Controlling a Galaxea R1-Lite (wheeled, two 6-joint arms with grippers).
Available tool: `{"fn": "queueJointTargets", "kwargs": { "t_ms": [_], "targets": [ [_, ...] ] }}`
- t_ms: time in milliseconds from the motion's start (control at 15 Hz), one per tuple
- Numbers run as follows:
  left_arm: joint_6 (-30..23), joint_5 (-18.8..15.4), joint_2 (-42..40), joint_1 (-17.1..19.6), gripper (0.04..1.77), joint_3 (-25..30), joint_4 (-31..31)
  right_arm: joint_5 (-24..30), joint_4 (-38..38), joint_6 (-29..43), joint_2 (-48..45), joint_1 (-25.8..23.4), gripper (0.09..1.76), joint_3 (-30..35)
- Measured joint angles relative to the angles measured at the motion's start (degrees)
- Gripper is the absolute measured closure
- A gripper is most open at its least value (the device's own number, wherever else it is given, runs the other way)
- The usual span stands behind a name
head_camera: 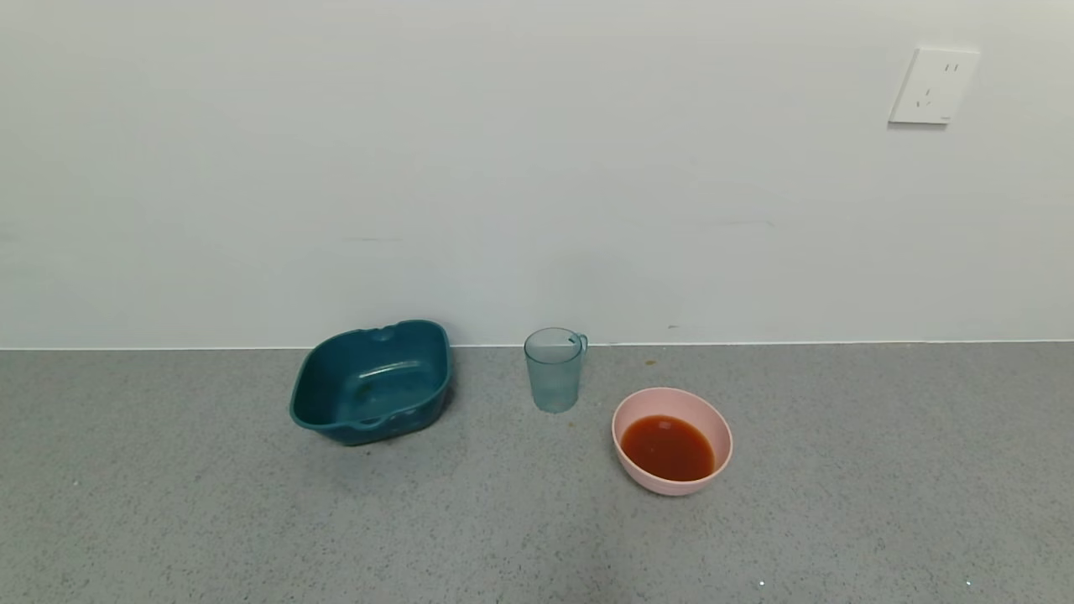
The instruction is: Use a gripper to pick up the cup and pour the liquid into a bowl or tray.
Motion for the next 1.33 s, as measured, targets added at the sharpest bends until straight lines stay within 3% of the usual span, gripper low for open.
{"fn": "queueJointTargets", "kwargs": {
  "t_ms": [600,867,1333],
  "targets": [
    [1.12,-0.99,-0.15,-0.02,0.09,14.06,-7.25,0.04,-0.01,0.02,0.0,0.0,0.14,0.0],
    [1.35,-1.11,-0.15,-0.02,0.09,15.08,-3.91,0.04,-0.01,0.0,0.0,0.0,0.14,0.0],
    [0.93,-1.08,-0.15,-0.02,0.09,15.13,-3.89,0.02,0.05,0.05,0.0,0.0,0.14,0.0]
  ]
}}
